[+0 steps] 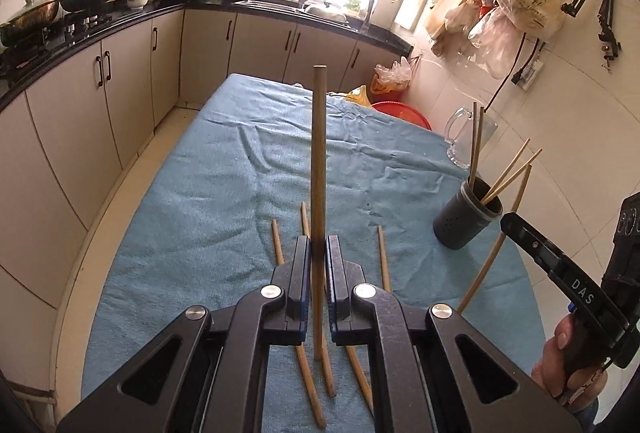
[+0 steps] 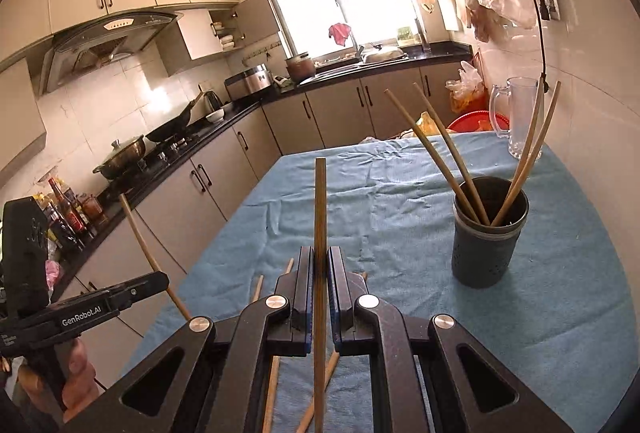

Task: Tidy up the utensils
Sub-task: 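Lift both held chopsticks upright and carry them over the black cup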

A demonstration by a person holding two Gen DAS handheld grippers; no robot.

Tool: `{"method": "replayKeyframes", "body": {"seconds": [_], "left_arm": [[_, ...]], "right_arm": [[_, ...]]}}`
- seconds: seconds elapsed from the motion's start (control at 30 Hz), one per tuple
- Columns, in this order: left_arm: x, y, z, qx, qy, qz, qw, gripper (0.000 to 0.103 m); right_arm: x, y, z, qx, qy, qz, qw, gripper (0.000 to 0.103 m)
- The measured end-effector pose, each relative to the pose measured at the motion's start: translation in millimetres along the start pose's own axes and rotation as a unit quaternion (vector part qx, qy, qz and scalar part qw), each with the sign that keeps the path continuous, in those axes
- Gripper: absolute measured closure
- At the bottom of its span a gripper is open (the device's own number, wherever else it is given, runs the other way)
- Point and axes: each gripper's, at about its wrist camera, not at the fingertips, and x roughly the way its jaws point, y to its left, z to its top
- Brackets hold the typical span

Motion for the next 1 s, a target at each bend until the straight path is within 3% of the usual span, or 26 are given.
{"method": "replayKeyframes", "body": {"seconds": [1.0], "left_arm": [[-10.5,-14.1,8.2,0.012,-0.007,-0.017,0.9998,0.096]], "right_arm": [[-28.4,-26.3,11.2,0.046,-0.044,-0.003,0.998,0.096]]}}
